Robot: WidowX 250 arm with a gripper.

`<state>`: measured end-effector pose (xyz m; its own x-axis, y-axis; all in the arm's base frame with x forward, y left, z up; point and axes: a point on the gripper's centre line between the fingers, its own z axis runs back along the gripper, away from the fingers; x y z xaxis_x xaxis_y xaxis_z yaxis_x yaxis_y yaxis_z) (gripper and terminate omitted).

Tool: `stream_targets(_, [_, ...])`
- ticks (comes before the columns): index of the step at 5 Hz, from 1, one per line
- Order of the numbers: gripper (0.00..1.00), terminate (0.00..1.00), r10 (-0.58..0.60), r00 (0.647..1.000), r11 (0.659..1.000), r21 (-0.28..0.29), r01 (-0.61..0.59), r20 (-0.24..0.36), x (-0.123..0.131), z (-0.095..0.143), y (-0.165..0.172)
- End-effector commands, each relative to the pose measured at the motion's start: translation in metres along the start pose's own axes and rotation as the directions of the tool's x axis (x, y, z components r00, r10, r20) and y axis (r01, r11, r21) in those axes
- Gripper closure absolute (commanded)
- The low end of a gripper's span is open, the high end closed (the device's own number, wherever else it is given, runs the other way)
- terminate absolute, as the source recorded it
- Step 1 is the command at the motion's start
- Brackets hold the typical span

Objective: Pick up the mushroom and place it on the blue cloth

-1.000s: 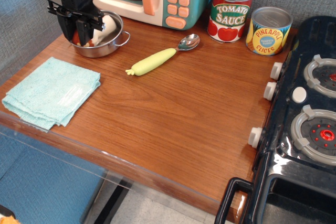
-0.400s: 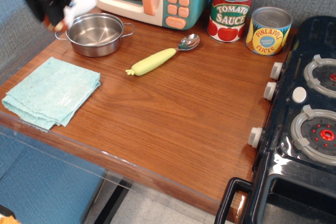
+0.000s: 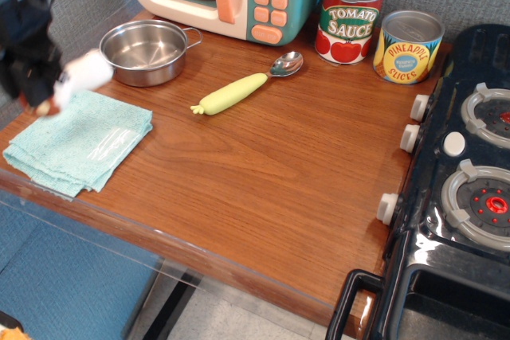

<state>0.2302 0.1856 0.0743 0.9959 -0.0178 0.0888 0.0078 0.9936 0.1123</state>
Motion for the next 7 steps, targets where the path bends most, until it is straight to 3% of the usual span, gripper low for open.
stream_targets(1, [1.0,0.0,0.0,0.999,0.999,0.039,0.002,-0.039,-0.008,-0.005,0.007])
stream_targets(2, [0.0,0.0,0.004,0.999,0.999,0.037,-0.002,-0.048,-0.006,-0.01,0.008])
stream_targets(3, [0.0,0.0,0.0,1.0,1.0,0.016,0.0,-0.012,-0.001,0.007,0.005])
stream_targets(4, [0.0,0.0,0.0,0.998,1.0,-0.018,0.001,0.058,0.0,0.043,0.004])
stream_targets(6, [0.0,0.0,-0.008,0.996,1.0,-0.026,0.01,0.089,-0.004,0.054,0.004])
stream_targets(7, [0.0,1.0,-0.008,0.996,1.0,-0.026,0.01,0.089,-0.004,0.054,0.004])
